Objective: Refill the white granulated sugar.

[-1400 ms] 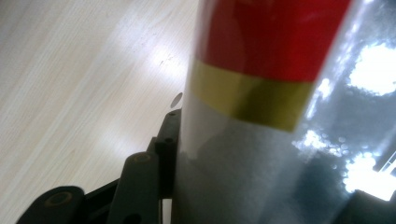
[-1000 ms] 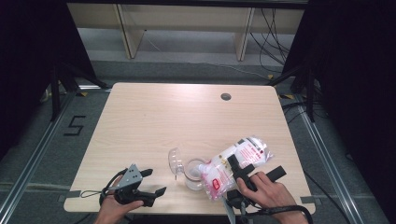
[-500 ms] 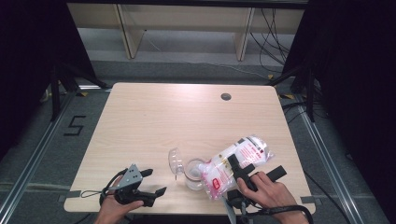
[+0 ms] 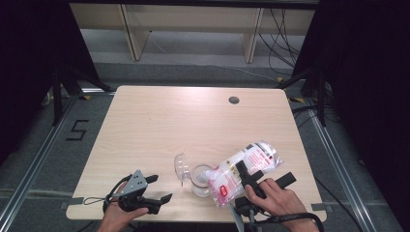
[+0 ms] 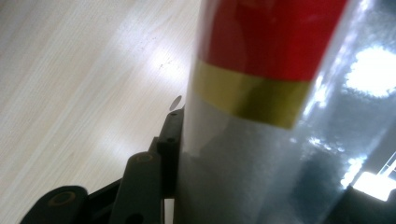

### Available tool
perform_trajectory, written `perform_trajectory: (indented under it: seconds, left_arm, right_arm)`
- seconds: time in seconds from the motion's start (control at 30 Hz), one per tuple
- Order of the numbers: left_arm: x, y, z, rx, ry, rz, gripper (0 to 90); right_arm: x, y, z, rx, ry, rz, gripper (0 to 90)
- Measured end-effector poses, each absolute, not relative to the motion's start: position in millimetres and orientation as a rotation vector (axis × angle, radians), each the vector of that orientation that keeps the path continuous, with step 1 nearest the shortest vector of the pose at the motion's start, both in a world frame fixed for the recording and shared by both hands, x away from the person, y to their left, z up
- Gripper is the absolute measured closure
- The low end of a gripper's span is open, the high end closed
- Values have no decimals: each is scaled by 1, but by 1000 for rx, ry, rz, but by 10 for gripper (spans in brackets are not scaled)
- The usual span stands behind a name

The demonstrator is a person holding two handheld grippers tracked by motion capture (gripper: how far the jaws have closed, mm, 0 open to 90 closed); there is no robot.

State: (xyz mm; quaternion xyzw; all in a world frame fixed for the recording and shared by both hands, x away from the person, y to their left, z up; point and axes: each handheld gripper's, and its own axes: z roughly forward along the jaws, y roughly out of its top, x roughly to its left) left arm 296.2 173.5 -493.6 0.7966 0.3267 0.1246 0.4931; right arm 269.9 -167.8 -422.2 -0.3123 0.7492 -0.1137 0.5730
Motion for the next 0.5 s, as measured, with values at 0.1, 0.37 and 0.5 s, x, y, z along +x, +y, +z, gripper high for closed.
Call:
perform_trajectory:
  seconds: [0.1, 0.37, 0.5]
  left_arm:
    - [296, 174, -493, 1938, 794, 307, 166]
    - [296, 174, -493, 1939, 798, 312, 166]
    - [296, 173, -493, 1942, 797, 312, 166]
  right_arm:
    - [270, -168, -421, -735, 1753, -266, 609]
    - [270, -170, -423, -696, 1773, -260, 611]
    - [271, -170, -422, -726, 1763, -268, 612]
